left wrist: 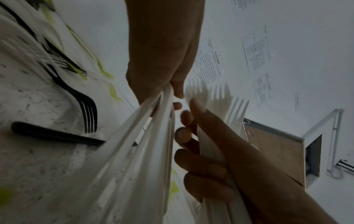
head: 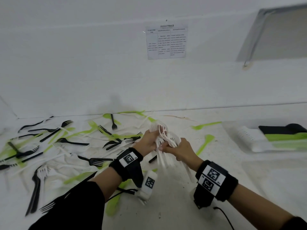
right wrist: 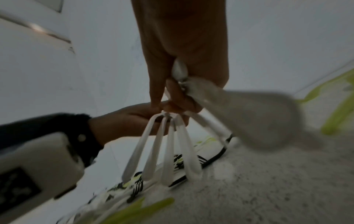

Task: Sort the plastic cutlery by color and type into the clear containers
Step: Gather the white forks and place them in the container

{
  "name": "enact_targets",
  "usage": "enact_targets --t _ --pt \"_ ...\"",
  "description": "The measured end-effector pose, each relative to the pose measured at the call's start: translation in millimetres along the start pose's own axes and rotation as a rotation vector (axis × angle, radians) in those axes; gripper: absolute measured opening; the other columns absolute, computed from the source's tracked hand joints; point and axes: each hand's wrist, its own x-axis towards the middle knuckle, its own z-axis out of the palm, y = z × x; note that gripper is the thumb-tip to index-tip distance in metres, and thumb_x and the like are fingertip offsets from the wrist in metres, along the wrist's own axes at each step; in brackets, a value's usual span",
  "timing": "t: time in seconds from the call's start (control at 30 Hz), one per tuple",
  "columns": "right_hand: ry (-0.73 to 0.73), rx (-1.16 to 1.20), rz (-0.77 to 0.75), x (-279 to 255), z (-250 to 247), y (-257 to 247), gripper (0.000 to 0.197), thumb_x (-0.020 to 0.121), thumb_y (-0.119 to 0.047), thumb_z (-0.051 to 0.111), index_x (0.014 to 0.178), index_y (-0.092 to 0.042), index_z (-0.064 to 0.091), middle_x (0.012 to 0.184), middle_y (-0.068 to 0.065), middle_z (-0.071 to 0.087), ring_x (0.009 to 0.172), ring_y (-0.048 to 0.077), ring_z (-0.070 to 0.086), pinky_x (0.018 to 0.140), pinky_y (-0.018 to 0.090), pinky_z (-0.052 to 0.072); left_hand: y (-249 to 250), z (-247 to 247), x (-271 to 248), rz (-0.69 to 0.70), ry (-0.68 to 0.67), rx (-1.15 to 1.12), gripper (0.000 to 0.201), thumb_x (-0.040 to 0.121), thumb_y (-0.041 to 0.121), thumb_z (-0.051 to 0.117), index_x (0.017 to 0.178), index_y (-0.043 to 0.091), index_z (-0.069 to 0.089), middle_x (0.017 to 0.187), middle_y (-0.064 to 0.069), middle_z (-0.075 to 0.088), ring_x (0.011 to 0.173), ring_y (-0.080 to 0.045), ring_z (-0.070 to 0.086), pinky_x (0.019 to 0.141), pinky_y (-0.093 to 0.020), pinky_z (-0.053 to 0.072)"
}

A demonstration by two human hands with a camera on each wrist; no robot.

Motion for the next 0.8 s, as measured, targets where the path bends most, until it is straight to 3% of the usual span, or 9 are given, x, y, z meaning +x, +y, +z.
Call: enact_targets --t 0.1,0.2,0.33,0.47,0.57,0.73,0.8 --pt "0.047 -0.186 -0.078 2.8 8.3 4.9 0.024 0.066 -0.024 0.084 0.078 -0.009 0.07 0.063 -0.008 0.064 0.052 -0.003 0.054 0.052 0.008 0.04 -0.9 -0.8 -0.5 0.013 -0.034 -0.06 0.023 0.089 0.0 0.052 0.067 0.006 0.051 0.048 -0.001 0.056 0.04 -0.01 0.054 0.04 -0.018 0.044" --pt "0.049 -0.189 -0.077 4.6 12.2 7.2 0.028 0.068 -0.02 0.082 0.075 0.002 0.067 0.064 0.001 0.062 0.055 0.003 0.053 0.052 0.013 0.036 0.8 -4.4 -0.8 -0.017 -0.005 -0.156 0.027 0.093 0.006 0.05 0.066 0.01 0.052 0.05 0.001 0.055 0.043 -0.008 0.055 0.042 -0.018 0.046" --pt "0.028 -0.104 -0.049 2.3 6.7 6.2 0.013 0.074 -0.017 0.077 0.067 -0.014 0.067 0.048 -0.012 0.058 0.041 -0.005 0.049 0.044 0.008 0.034 7.7 -12.5 2.0 -0.077 0.061 -0.209 0.026 0.093 0.012 0.05 0.067 0.011 0.051 0.054 -0.001 0.055 0.05 -0.013 0.055 0.048 -0.02 0.05" --pt "0.01 -0.13 -0.094 -2.5 -5.2 5.0 0.015 0.082 -0.02 0.07 0.068 -0.018 0.066 0.045 -0.019 0.059 0.043 -0.008 0.051 0.046 0.007 0.035 16.5 -20.7 2.1 -0.006 0.082 -0.241 0.021 0.094 0.012 0.051 0.074 0.012 0.051 0.065 0.0 0.054 0.066 -0.013 0.054 0.071 -0.027 0.05" --pt "0.002 -0.17 -0.123 -4.2 -9.4 6.8 0.012 0.084 -0.022 0.068 0.073 -0.018 0.067 0.048 -0.022 0.06 0.049 -0.011 0.053 0.05 0.006 0.036 23.9 -22.7 0.5 0.047 0.088 -0.295 0.017 0.096 0.013 0.05 0.079 0.014 0.054 0.058 0.004 0.053 0.062 -0.012 0.055 0.069 -0.027 0.05" --pt "-0.048 -0.255 -0.182 -3.1 -12.5 8.6 0.018 0.085 -0.025 0.067 0.069 -0.019 0.063 0.06 -0.009 0.059 0.054 -0.001 0.05 0.054 0.012 0.034 32.3 -29.0 6.7 0.121 0.146 -0.299 0.016 0.096 0.013 0.049 0.081 0.011 0.055 0.052 0.003 0.05 0.049 -0.01 0.056 0.068 -0.028 0.047" --pt "-0.05 -0.248 -0.184 -2.9 -14.4 5.7 0.022 0.086 -0.022 0.065 0.065 -0.019 0.06 0.051 -0.015 0.057 0.05 -0.003 0.05 0.052 0.011 0.033 33.8 -33.8 9.0 0.14 0.169 -0.283 0.017 0.095 0.013 0.051 0.078 0.012 0.053 0.049 0.004 0.05 0.052 -0.011 0.055 0.068 -0.028 0.048"
